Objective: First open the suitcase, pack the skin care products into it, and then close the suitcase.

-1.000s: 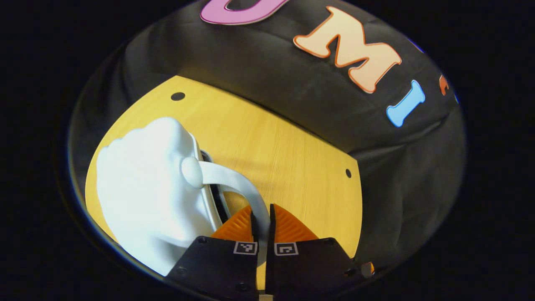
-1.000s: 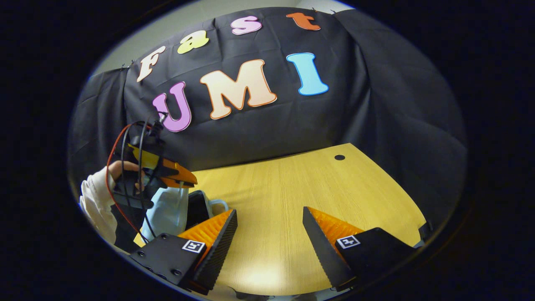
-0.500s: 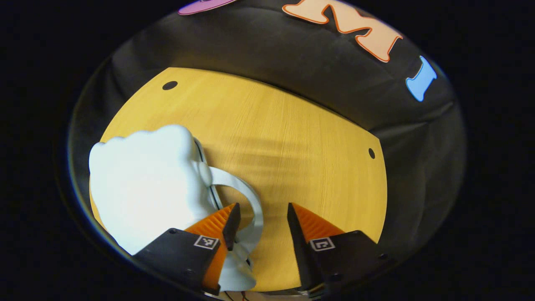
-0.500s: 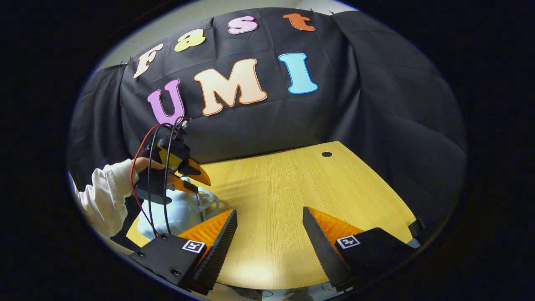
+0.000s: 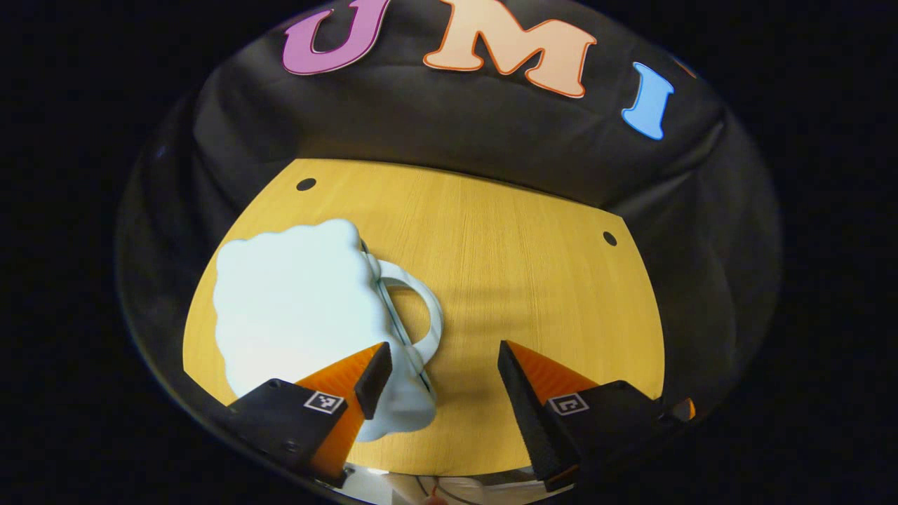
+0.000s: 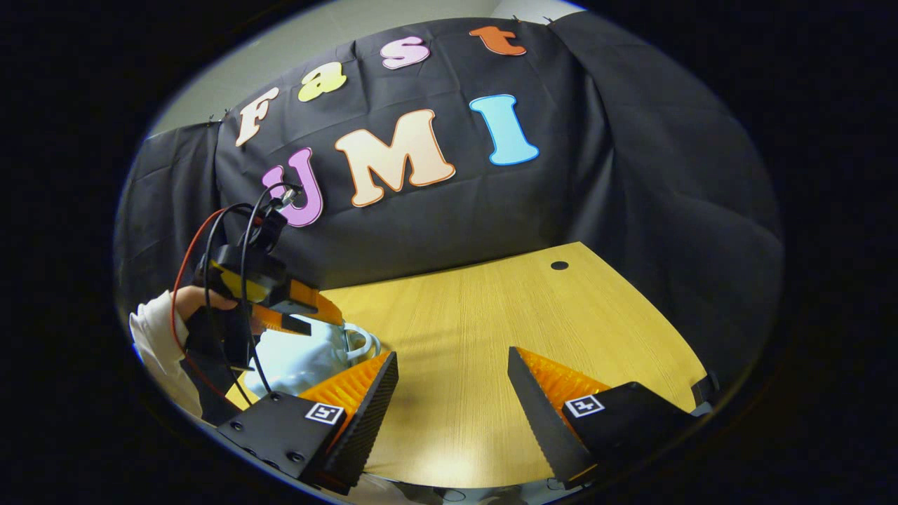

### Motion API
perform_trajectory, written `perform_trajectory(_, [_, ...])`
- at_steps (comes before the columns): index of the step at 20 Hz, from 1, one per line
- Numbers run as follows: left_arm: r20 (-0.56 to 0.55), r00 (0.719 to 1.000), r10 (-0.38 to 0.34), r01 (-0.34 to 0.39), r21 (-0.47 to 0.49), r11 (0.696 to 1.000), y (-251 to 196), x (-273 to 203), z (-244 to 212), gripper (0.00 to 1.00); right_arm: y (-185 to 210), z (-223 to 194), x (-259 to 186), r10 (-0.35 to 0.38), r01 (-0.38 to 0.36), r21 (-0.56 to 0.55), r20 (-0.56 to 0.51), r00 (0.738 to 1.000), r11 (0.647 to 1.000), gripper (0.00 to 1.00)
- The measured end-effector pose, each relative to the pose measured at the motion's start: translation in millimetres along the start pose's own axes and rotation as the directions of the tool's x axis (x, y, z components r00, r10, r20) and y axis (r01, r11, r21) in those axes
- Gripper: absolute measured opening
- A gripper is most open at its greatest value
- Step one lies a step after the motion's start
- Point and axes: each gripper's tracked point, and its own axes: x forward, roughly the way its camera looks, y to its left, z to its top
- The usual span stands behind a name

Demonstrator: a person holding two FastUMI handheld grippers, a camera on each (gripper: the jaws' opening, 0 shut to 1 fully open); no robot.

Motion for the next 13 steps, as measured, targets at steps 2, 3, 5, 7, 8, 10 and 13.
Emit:
perform_trajectory(2, [0.031,0.999,0.031,-0.032,0.035,0.999,-2.1,-19.0,-12.8,0.96,-4.5,3.0,-1.9,0.015,-0.015,0.009,-0.003,1.0,1.0,0.98])
perform_trajectory(3, [0.05,0.998,0.038,-0.041,0.053,0.998,-5.7,-27.8,-18.3,0.97,-6.2,5.6,-4.4,0.023,-0.023,0.014,0.001,1.0,1.0,0.98])
perform_trajectory(5, [0.069,0.997,0.043,-0.049,0.085,0.995,-16.6,-39.3,-32.6,0.96,-10.0,13.2,-7.1,0.034,-0.034,0.012,0.011,0.999,0.999,0.98])
perform_trajectory(7, [0.08,0.996,0.036,-0.044,0.098,0.994,-27.1,-49.5,-46.3,0.96,-13.7,18.9,-9.9,0.046,-0.047,0.007,0.02,0.999,0.999,0.98])
perform_trajectory(8, [0.065,0.998,0.017,-0.023,0.093,0.995,-35.8,-51.3,-57.9,0.96,-14.3,21.7,-11.2,0.058,-0.058,0.01,0.022,0.998,0.998,0.98])
perform_trajectory(10, [0.024,0.999,-0.036,0.034,0.066,0.997,-54.4,-53.7,-79.4,0.97,-16.2,23.3,-12.9,0.075,-0.075,0.014,0.027,0.997,0.997,0.98])
perform_trajectory(13, [0.013,0.999,-0.03,0.029,0.07,0.997,-57.9,-57.1,-91.4,0.98,-21.0,22.1,-16.3,0.079,-0.079,-0.001,0.025,0.997,0.997,0.98])
